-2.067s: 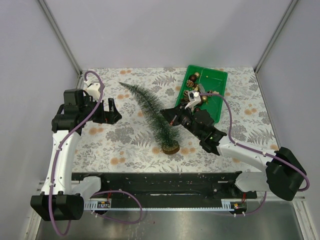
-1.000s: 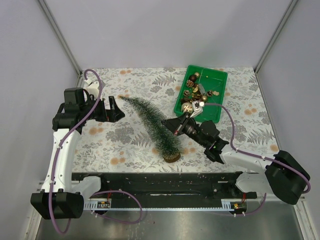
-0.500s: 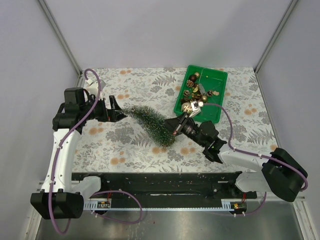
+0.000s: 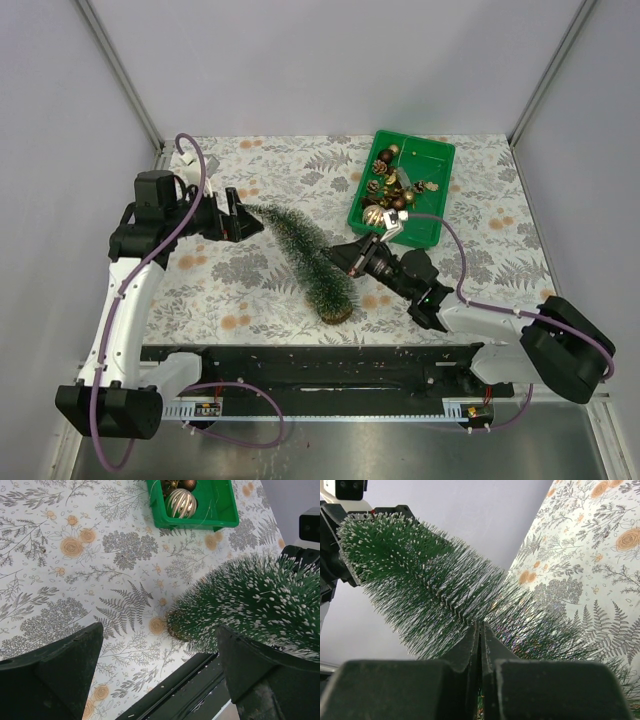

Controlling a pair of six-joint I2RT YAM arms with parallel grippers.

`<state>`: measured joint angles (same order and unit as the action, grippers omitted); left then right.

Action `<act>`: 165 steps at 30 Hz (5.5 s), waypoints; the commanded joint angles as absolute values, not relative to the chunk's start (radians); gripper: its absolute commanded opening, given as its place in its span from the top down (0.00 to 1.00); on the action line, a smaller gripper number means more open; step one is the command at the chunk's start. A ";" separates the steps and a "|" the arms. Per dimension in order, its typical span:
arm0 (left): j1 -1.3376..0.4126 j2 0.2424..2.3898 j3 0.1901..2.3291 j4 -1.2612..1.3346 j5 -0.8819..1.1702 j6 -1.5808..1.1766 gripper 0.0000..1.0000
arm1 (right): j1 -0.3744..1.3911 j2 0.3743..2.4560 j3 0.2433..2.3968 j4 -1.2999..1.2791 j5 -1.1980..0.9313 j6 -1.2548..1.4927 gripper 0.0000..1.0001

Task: Decorate the small christmas tree

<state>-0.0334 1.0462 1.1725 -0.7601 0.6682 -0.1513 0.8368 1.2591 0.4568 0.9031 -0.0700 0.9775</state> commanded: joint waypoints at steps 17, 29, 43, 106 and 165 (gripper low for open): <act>-0.100 0.996 1.252 -0.716 0.716 -0.184 0.01 | 0.845 0.993 0.308 0.856 -0.046 0.916 1.00; -0.107 0.989 1.247 -0.716 0.729 -0.175 0.01 | 0.845 0.925 0.270 0.755 -0.029 0.899 0.68; -0.109 1.006 1.241 -0.716 0.716 -0.160 0.01 | 0.844 0.617 0.313 0.346 -0.023 0.813 0.26; -0.109 1.040 1.160 -0.730 0.627 -0.040 0.01 | 0.376 1.800 1.508 -0.472 0.341 0.201 1.00; -0.109 1.032 1.152 -0.735 0.603 -0.021 0.01 | 0.377 1.562 1.115 -0.258 0.226 0.172 0.59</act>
